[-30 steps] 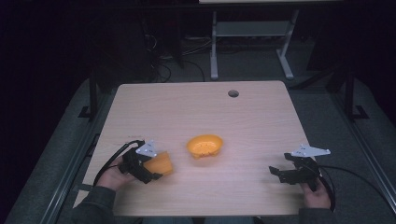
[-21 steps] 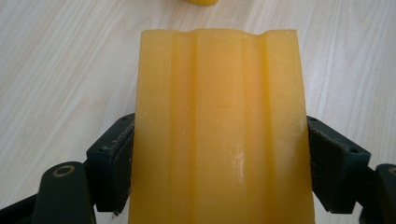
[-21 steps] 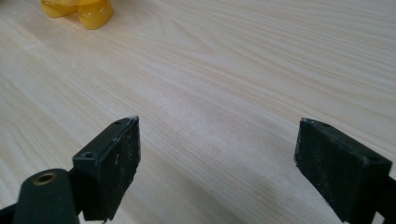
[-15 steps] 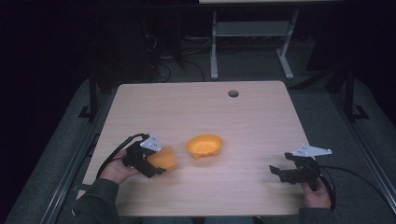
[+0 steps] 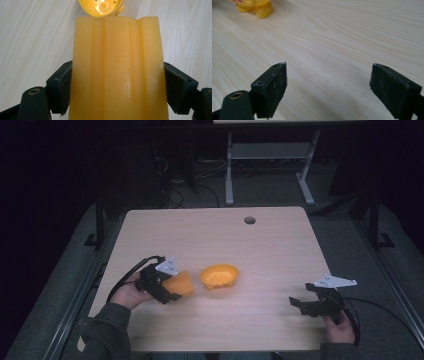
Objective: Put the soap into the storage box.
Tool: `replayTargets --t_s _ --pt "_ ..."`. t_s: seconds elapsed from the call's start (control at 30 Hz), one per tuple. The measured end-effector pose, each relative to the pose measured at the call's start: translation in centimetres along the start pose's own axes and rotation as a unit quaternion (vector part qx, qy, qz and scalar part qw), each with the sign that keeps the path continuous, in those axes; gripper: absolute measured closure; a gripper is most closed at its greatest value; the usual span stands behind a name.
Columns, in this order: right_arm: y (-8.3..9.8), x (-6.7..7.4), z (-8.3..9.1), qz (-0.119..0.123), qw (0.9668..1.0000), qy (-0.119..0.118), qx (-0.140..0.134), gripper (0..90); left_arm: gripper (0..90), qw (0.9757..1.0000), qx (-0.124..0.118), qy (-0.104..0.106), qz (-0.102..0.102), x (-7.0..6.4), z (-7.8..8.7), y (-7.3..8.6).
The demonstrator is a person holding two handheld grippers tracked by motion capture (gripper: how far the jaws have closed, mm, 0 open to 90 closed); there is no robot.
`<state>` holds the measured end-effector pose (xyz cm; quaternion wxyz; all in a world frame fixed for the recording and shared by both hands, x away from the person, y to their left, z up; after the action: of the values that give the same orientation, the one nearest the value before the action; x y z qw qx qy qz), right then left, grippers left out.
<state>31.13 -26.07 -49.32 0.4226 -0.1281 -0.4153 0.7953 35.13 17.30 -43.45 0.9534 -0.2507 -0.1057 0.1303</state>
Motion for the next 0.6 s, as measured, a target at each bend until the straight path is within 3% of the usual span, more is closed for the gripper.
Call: replayTargets --t_s 0.6 --pt "-0.1 -0.1 0.1 -0.002 1.0000 -0.001 -0.004 13.9 20.8 0.9996 -0.002 0.005 -0.028 0.9 -0.3 -4.0"
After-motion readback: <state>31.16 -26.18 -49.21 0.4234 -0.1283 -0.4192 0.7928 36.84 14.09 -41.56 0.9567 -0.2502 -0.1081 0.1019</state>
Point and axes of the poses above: each handheld gripper's, and its own axes: z roughly backward along the jaws, y roughly out of its underside, x roughly to its left, the point moved 6 cm from there along -z, roughly forward along the jaws, and after that the axes turned 4 degrees about -y, right-handed, at the moved point
